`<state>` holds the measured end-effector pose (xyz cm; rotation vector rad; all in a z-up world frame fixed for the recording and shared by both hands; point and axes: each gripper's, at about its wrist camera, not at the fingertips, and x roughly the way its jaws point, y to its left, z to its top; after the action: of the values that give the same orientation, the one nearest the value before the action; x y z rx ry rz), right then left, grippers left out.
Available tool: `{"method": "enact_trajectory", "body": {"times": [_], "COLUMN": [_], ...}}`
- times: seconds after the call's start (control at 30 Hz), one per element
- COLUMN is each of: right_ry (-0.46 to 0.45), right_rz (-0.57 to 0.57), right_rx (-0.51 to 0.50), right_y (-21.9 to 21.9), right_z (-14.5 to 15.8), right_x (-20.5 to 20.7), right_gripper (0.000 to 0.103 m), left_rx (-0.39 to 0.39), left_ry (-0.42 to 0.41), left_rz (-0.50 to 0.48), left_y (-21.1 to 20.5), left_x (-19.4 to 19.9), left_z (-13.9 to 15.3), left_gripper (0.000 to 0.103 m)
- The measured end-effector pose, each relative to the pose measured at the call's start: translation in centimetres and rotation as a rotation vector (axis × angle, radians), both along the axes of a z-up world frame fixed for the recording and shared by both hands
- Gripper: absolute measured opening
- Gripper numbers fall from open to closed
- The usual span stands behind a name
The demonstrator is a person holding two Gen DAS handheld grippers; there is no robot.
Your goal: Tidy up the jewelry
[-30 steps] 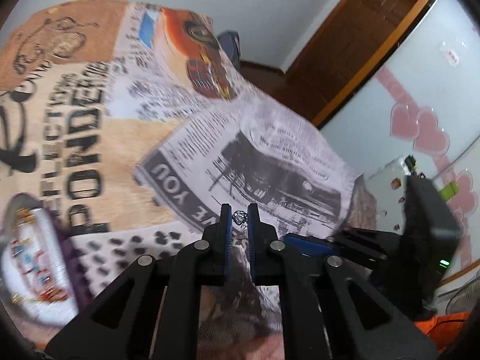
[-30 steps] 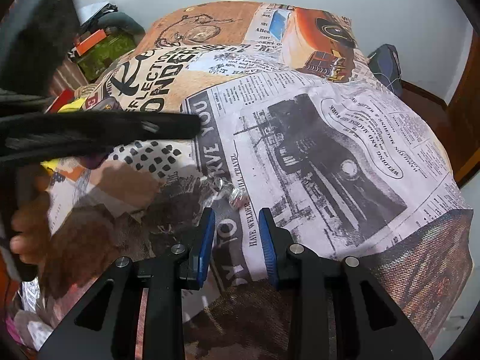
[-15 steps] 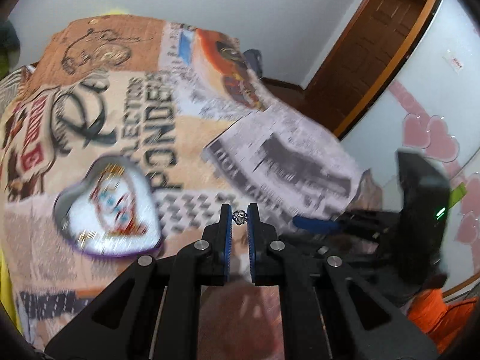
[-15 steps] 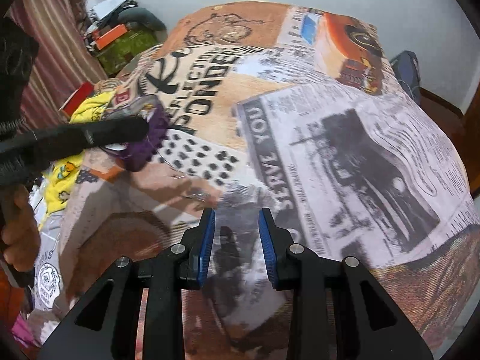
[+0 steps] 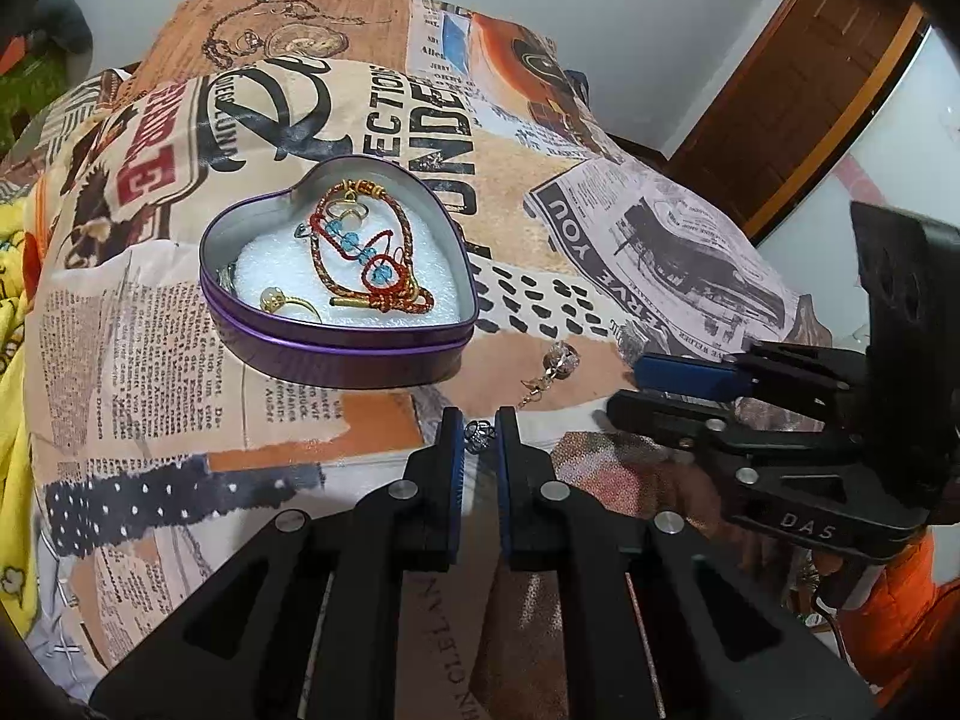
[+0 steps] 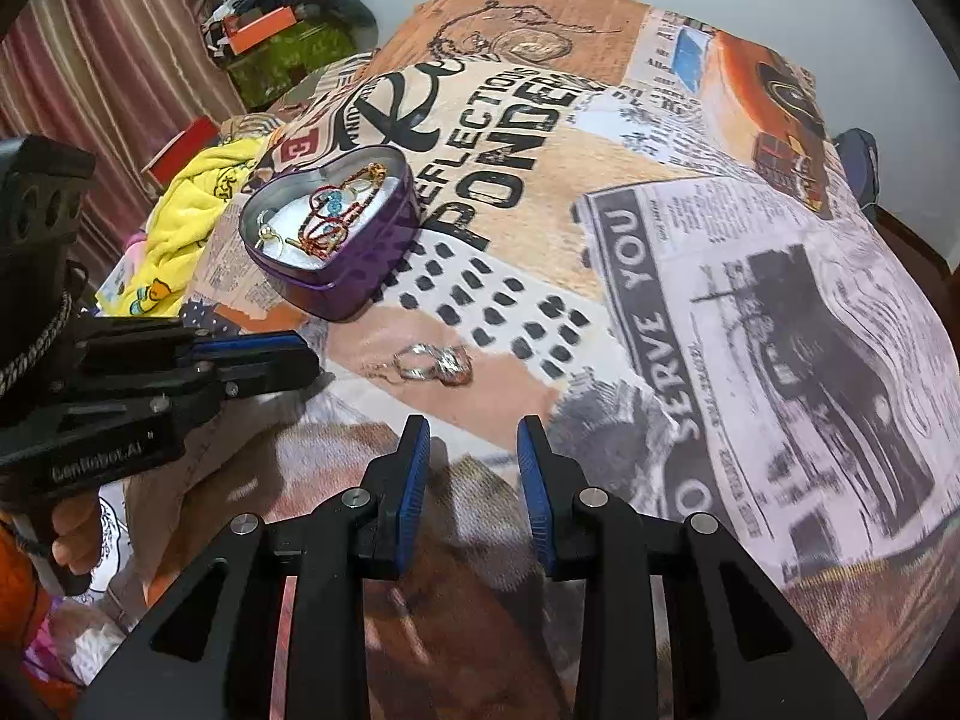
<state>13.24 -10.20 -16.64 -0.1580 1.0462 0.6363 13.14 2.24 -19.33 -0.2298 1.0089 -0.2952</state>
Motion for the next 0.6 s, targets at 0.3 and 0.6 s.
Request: {"method": "enact_trajectory", "body": {"times": [0.3, 0.6], "right_ry": [-0.046, -0.048], "right_rz": [0.091, 0.145], "right_rx": [-0.032, -0.002], "right_y": [3.1, 3.5], "right_z": [-0.7, -1.1], "right_x": [0.3, 0.5], "right_gripper": [0.027, 0.027], "left_rx": [-0.046, -0.105], "left_ry": [0.001, -0.042], "left_rz": [0.005, -0.029], "left_y": [0.9, 0.3], "left_x": [0.3, 2.0], "left_z": [-0.1, 1.7], "left_gripper": [0.008, 0.008]}}
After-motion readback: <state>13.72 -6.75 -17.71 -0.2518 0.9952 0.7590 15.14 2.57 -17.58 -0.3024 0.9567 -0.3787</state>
